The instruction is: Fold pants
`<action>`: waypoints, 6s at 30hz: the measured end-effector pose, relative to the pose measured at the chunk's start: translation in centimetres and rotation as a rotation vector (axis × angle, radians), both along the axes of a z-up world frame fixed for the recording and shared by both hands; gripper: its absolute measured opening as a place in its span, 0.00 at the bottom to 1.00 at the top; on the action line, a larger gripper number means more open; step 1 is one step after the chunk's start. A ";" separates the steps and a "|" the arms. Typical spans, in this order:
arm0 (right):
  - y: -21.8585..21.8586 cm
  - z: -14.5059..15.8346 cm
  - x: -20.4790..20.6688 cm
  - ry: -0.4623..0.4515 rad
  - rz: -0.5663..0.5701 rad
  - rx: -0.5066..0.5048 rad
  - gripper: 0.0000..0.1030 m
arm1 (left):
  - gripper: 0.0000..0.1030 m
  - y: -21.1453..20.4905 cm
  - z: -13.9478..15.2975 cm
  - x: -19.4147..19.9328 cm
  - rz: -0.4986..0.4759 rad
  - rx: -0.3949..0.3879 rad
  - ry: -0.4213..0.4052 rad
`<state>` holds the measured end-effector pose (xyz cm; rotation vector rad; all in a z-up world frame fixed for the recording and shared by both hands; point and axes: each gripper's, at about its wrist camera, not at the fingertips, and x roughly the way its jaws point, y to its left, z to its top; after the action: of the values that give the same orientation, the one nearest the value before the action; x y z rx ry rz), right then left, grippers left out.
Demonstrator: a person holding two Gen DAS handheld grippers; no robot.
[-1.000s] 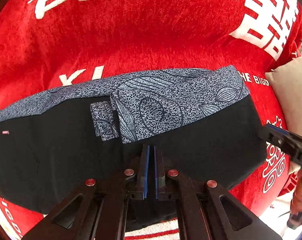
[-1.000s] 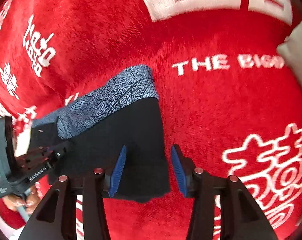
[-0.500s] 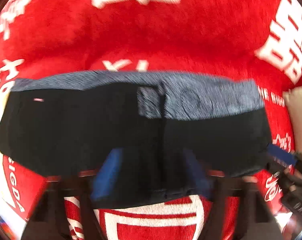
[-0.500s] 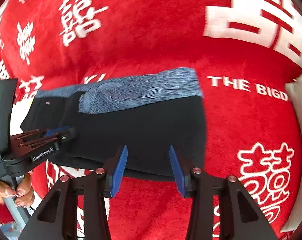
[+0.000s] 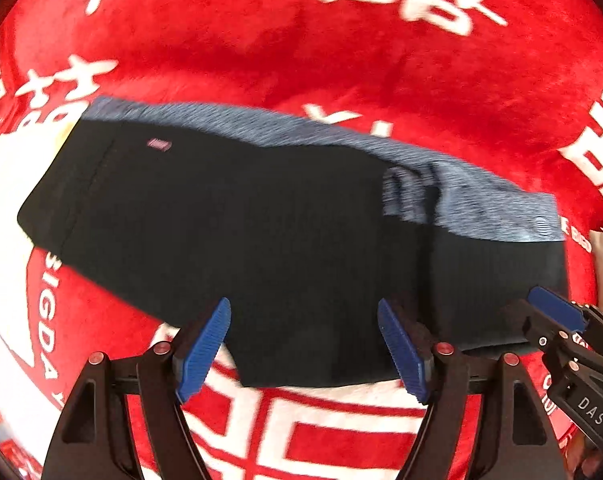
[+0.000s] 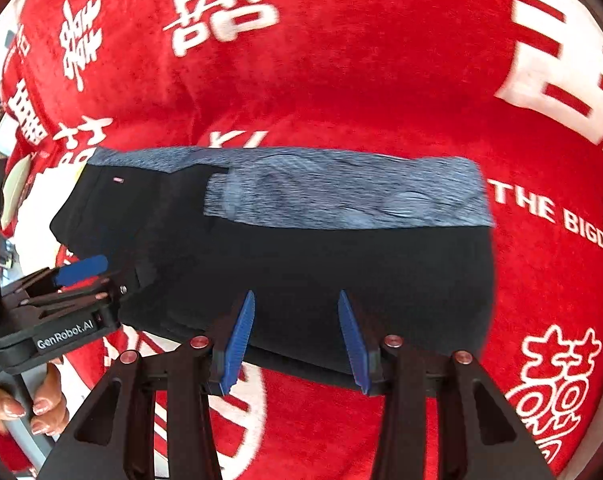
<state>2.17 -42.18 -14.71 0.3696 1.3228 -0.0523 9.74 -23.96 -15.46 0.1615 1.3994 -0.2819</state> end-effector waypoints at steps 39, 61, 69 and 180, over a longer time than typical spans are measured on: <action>7.6 -3.3 3.1 0.158 0.013 -0.168 0.91 | 0.75 16.0 -1.7 2.3 0.137 -0.087 0.078; 12.6 -5.4 3.6 0.166 0.099 -0.216 0.92 | 0.75 22.2 -1.9 5.1 0.363 -0.220 0.088; 13.1 -5.5 3.4 0.167 0.096 -0.232 0.92 | 0.75 23.3 -2.3 5.6 0.390 -0.266 0.094; -11.3 2.1 -1.8 -0.093 -0.216 0.476 0.17 | 0.25 -17.4 6.9 -13.4 -0.767 -0.078 -0.362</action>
<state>0.37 -53.49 -12.59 0.9082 1.1905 0.1006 -3.63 -41.35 -8.61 0.6548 0.9152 -0.8932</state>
